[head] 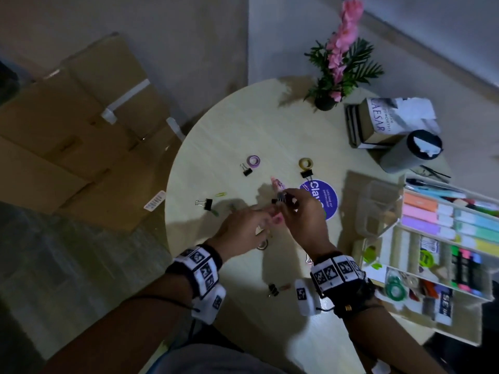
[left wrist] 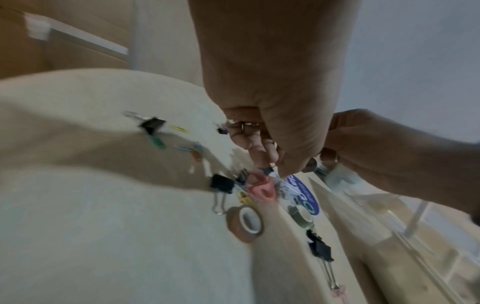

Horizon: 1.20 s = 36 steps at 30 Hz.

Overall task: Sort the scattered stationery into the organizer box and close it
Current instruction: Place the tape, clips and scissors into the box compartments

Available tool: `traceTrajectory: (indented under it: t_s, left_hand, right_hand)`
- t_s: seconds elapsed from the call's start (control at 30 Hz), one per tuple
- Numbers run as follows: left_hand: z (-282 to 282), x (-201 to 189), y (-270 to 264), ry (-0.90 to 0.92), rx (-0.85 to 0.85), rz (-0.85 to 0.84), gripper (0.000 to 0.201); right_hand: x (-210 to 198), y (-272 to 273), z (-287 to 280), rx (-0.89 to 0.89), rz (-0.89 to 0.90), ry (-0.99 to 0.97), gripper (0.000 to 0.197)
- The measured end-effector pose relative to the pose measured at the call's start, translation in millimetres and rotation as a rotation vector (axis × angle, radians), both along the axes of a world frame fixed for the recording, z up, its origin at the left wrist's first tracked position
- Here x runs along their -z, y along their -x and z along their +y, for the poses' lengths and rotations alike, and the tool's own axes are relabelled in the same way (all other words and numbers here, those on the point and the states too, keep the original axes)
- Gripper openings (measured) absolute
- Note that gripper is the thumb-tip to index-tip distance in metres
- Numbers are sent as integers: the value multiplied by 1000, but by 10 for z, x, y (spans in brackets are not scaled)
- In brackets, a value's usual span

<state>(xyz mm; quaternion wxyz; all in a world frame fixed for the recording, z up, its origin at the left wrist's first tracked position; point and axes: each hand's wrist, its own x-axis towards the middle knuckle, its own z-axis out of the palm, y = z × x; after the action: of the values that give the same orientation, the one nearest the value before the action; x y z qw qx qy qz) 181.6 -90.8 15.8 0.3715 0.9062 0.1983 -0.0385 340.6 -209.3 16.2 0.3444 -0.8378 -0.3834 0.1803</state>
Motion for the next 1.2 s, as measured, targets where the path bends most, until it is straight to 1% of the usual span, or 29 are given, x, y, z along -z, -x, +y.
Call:
traceTrajectory:
  t_s: [0.03, 0.1, 0.17, 0.2, 0.3, 0.37, 0.43, 0.57, 0.7, 0.8, 0.9, 1.0, 1.1, 1.2]
  left_hand:
    - [-41, 16, -154, -7, 27, -12, 25]
    - [-133, 58, -440, -80, 78, -19, 37]
    - [-222, 88, -661, -164, 116, 14, 51]
    - [-255, 84, -746, -196, 120, 39, 50]
    - [-286, 114, -918, -292, 138, 99, 39]
    - [-283, 129, -977, -337, 171, 137, 38]
    - [-285, 132, -1011, -378, 194, 152, 38]
    - [-296, 58, -1069, -403, 196, 157, 30]
    - [-392, 38, -1103, -417, 214, 139, 34]
    - [-468, 22, -1112, -422, 182, 142, 26]
    - [-501, 12, -1103, -428, 135, 176, 21]
    - [-545, -34, -1062, -408, 99, 124, 22]
    - [-577, -118, -1050, -378, 91, 72, 18]
    - [-681, -233, -1083, -287, 104, -9, 17]
  right_hand:
    - [-62, -21, -130, 19, 5, -1, 14]
    - [-188, -56, -370, 78, 53, -8, 13]
    - [-280, -97, -610, 146, 90, -14, 13]
    - [-322, -110, -724, 178, 109, -18, 14]
    - [-438, -122, -1010, 262, 178, -56, 19]
    - [-514, -112, -1184, 307, 206, -80, 18]
    - [-574, -96, -1356, 344, 197, -77, 15]
    - [-636, -72, -1629, 385, 171, -97, 17]
    - [-645, -85, -1788, 400, 211, -136, 19]
    - [-653, -85, -1884, 403, 239, -177, 16]
    - [-638, -76, -1992, 401, 217, -169, 15]
    - [-650, -74, -2111, 409, 192, -193, 17]
    - [-692, -80, -2234, 425, 189, -238, 26]
    - [-735, -144, -2389, 467, 126, -244, 16]
